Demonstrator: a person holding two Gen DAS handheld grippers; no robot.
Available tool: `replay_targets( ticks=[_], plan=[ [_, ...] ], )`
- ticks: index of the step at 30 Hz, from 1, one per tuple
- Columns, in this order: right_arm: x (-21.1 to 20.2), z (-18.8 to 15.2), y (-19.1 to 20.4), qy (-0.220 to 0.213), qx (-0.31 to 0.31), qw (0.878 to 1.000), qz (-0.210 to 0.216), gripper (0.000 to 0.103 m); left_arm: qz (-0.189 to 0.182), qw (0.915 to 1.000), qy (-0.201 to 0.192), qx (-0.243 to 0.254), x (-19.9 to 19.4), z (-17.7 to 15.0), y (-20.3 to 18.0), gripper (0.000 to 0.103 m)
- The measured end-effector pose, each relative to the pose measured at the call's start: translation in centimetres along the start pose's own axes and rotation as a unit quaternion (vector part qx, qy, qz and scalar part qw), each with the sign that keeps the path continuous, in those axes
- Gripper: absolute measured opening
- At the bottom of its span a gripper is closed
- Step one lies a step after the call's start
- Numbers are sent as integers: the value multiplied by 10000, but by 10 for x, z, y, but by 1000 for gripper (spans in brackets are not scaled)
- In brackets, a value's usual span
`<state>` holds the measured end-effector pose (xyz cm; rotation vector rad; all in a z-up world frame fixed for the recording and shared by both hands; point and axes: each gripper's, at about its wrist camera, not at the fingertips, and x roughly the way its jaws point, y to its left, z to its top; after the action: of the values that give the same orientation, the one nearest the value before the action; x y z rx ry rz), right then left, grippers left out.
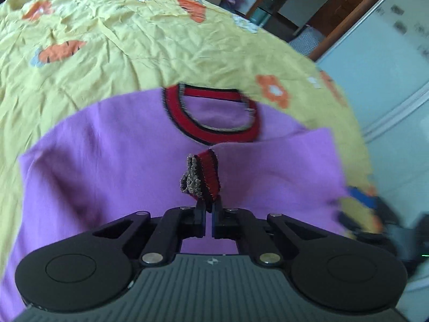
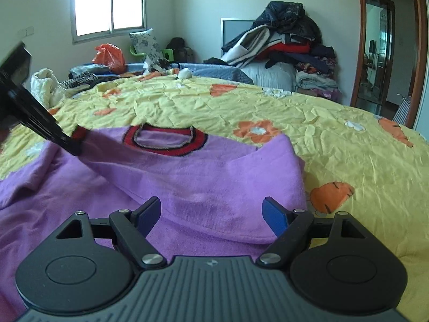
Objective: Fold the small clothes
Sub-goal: 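Carry the sleeve across the sweater body toward the collar with the left tool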
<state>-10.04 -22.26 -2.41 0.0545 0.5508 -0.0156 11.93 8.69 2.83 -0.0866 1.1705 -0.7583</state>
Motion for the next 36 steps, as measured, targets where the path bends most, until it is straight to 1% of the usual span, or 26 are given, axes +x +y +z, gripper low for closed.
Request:
replay_targets(
  ticks=[2, 3, 4, 5, 6, 7, 8, 9, 10, 12, 13, 15, 17, 19, 21, 23, 24, 25, 26, 27, 28, 29, 31, 34, 35, 36],
  plan=[
    [-2, 2, 3, -34, -46, 10000, 79, 83, -123, 9992, 102, -375, -26, 0, 0, 4],
    [-2, 3, 5, -52, -75, 9999, 125, 83, -47, 9977, 115, -670, -32, 3, 6, 6],
    [0, 3, 7, -47, -96, 9998, 149, 83, 117, 9959, 108, -891, -34, 7, 14, 9],
    [4, 3, 8, 1, -100, 9998, 164, 83, 504, 9944, 34, -930, -33, 11, 24, 17],
    [9, 3, 9, 63, -76, 9998, 165, 83, 997, 9912, 10, -869, -27, 16, 33, 44],
    [12, 3, 9, 106, -29, 9998, 151, 83, 1428, 9864, 102, -805, -18, 19, 43, 73],
    [15, 2, 9, 113, 16, 9998, 167, 83, 1657, 9817, 79, -931, -13, 16, 55, 75],
    [16, 2, 8, 119, 46, 9998, 172, 83, 1759, 9797, 66, -963, -11, 11, 62, 70],
    [17, 2, 6, 138, 57, 9998, 124, 83, 1725, 9810, 95, -883, -8, 5, 64, 69],
    [18, 3, -2, 100, 116, 9999, -60, 83, 1359, 9868, 36, -874, -5, -5, 65, 70],
    [21, 4, -9, 110, 193, 9997, -110, 83, 1303, 9876, 33, -873, -2, -8, 65, 68],
    [31, 7, -23, 213, 304, 9990, -251, 83, 1201, 9903, -277, -646, -1, -14, 55, 69],
    [42, 8, -33, 260, 284, 9985, -394, 82, 1169, 9918, -381, -354, 2, -18, 38, 74],
    [49, 7, -44, 321, 259, 9972, -616, 82, 1285, 9903, -427, -295, 6, -22, 31, 91],
    [52, 7, -57, 312, 376, 9971, -587, 82, 1362, 9894, -507, -75, 12, -25, 30, 95],
    [55, 9, -60, 345, 315, 9975, -532, 82, 1360, 9898, -427, -46, 22, -25, 38, 88],
    [57, 10, -58, 352, 234, 9975, -565, 82, 1193, 9919, -394, -162, 26, -23, 46, 75],
    [59, 11, -56, 370, 190, 9978, -514, 82, 987, 9941, -329, -291, 31, -21, 52, 51],
    [60, 12, -53, 374, 172, 9983, -407, 82, 799, 9955, -217, -454, 38, -17, 59, 34],
    [63, 14, -49, 365, 148, 9987, -336, 82, 712, 9952, -120, -660, 45, -14, 66, 8],
    [66, 16, -45, 371, 63, 9987, -346, 82, 662, 9948, -110, -772, 50, -11, 71, 6],
    [71, 19, -41, 380, -62, 9984, -418, 82, 630, 9951, -179, -746, 51, -8, 72, 6],
    [83, 25, -37, 441, -196, 9975, -521, 82, 755, 9952, -282, -555, 51, -3, 68, 6],
    [107, 35, -41, 567, -282, 9947, -816, 82, 913, 9935, -644, -194, 42, 7, 57, 6],
    [119, 37, -44, 739, -302, 9931, -858, 68, 975, 9924, -738, -149, 39, 11, 55, 6],
    [130, 38, -49, 935, -238, 9916, -857, 38, 1027, 9914, -806, -125, 38, 15, 53, 6]
  ],
)
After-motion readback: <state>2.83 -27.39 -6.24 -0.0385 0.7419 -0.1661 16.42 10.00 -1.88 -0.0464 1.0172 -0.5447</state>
